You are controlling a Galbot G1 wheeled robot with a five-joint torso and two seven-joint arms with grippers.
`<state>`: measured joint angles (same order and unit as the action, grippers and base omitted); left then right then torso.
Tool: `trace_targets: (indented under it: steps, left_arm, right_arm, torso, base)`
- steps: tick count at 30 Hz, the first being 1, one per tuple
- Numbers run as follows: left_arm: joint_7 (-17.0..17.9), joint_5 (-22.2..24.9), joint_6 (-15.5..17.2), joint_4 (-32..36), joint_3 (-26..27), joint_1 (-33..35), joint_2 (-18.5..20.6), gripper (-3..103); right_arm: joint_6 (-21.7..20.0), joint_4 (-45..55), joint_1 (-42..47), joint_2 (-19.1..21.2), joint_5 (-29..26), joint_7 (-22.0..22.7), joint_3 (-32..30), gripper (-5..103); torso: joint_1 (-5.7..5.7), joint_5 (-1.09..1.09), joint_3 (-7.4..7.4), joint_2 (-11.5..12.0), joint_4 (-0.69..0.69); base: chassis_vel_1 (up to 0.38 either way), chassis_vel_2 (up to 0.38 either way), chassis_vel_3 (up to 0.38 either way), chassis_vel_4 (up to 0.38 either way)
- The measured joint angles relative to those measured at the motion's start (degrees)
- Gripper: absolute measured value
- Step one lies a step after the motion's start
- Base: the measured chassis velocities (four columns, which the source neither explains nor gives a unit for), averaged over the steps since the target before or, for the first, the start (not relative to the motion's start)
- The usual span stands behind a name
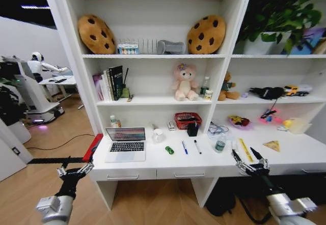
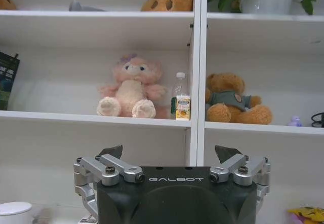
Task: Organize the objects on the table.
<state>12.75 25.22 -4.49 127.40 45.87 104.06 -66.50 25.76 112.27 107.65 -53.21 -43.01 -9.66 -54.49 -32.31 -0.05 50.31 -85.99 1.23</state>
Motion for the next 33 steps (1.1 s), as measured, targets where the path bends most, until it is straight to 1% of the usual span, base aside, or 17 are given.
trace_targets:
  steps: [2,3,5,6,9,11,12,14,15,16,18,20,25,28,29,32,33]
  left_arm:
    - [0.00,0.00,-0.01,0.00,-0.02,0.00,-0.02,99]
    - [-0.06,-0.03,-0.06,0.00,-0.30,-0.06,-0.11,99]
    - [-0.05,-0.05,-0.07,0.00,-0.36,-0.09,-0.11,99]
    - [-0.05,-0.07,-0.07,-0.02,-0.54,-0.25,-0.12,99]
    - [0.26,-0.06,-0.06,-0.12,-0.67,-0.75,-0.12,98]
    - [0.42,-0.04,0.02,-0.17,-0.69,-0.88,-0.11,99]
    - [0.62,-0.02,0.15,-0.24,-0.70,-0.99,-0.07,99]
    - [0.80,-0.01,0.26,-0.28,-0.72,-1.04,-0.02,100]
    - [0.91,-0.01,0.30,-0.29,-0.81,-1.10,-0.03,100]
    - [1.02,-0.03,0.41,-0.28,-0.84,-1.19,-0.11,100]
    - [1.03,-0.04,0.51,-0.23,-0.84,-1.19,-0.17,100]
    - [0.96,-0.05,0.74,-0.02,-0.80,-1.07,-0.23,100]
    - [1.28,-0.87,1.32,0.16,-0.46,-1.35,0.09,102]
    - [1.56,-2.06,1.39,0.29,-0.18,-1.63,0.57,92]
    - [1.56,-2.06,1.39,0.29,-0.18,-1.63,0.57,92]
    - [1.77,-2.71,2.07,1.88,0.67,-0.96,1.26,76]
    - [1.79,-2.69,2.30,2.14,0.84,-0.78,1.43,76]
  right_arm:
    - [0.05,-0.06,0.00,0.00,0.02,0.00,-0.01,99]
    - [0.26,-0.40,0.01,0.00,0.26,0.00,-0.01,100]
    - [0.44,-0.50,0.00,-0.03,0.42,-0.01,0.00,100]
    - [1.71,-0.88,-0.22,-0.16,1.17,-0.11,0.03,100]
    - [2.80,-1.37,-1.01,-0.59,3.15,0.87,0.32,100]
    - [2.89,-1.37,-1.18,-0.60,3.23,1.52,0.38,100]
    - [2.90,-1.37,-1.42,-0.59,3.37,2.40,0.39,100]
    - [2.91,-1.49,-1.67,-0.45,3.74,2.80,0.39,100]
    - [2.93,-1.61,-1.88,-0.29,4.17,2.96,0.34,100]
    - [2.86,-1.56,-1.88,-0.30,4.60,3.10,0.29,100]
    - [2.75,-1.52,-1.88,-0.36,4.86,3.16,0.29,100]
    - [2.35,-1.26,-1.80,-0.57,5.80,3.25,0.43,100]
    - [1.80,-1.09,-1.79,-0.88,6.34,3.39,0.74,100]
    - [1.51,-1.19,-1.89,-1.18,6.60,3.98,1.02,100]
    - [1.51,-1.19,-1.89,-1.18,6.60,3.98,1.02,100]
    - [1.45,-1.55,-1.91,-1.56,7.01,4.20,1.32,100]
    - [1.45,-1.56,-1.90,-1.62,7.04,4.25,1.36,100]
  torso:
    - [0.00,0.00,0.00,0.00,0.00]
    - [-0.02,0.12,0.02,0.02,-0.03]
    - [-0.03,0.12,0.03,0.03,-0.03]
    - [-0.01,0.01,0.01,0.01,0.00]
    - [-0.01,0.13,0.01,0.01,-0.01]
    - [-0.01,0.08,0.01,0.01,0.00]
    - [-0.02,-0.02,0.01,0.01,0.00]
    - [-0.03,0.04,0.01,0.02,-0.05]
    - [-0.08,0.08,0.03,0.03,-0.04]
    - [-0.04,0.01,0.01,0.02,0.07]
    - [-0.03,0.05,0.01,0.02,0.08]
    - [0.03,0.04,0.00,0.00,-0.03]
    - [0.08,0.06,-0.02,-0.04,-0.02]
    - [0.08,0.05,-0.02,-0.04,0.01]
    - [0.08,0.05,-0.02,-0.04,0.01]
    - [0.01,0.05,0.01,0.00,-0.01]
    - [0.01,0.05,0.01,0.00,-0.02]
  base:
    - [-0.315,0.396,0.345,-0.401]
    - [-0.338,0.415,0.329,-0.408]
    - [-0.338,0.415,0.329,-0.408]
    - [-0.303,0.415,0.258,-0.399]
    - [-0.269,0.351,0.278,-0.329]
    - [-0.273,0.290,0.256,-0.324]
    - [-0.198,0.256,0.123,-0.127]
    - [-0.180,0.217,0.123,-0.061]
    - [-0.120,0.079,0.021,0.005]
    - [-0.120,-0.009,-0.010,-0.048]
    - [-0.060,-0.004,-0.005,-0.024]
    - [0.024,-0.014,-0.017,0.026]
    - [0.086,-0.063,-0.050,0.074]
    - [0.011,-0.035,-0.017,0.037]
    - [0.000,0.000,0.000,0.000]
    - [0.000,0.000,0.000,0.000]
    - [0.000,0.000,0.000,0.000]
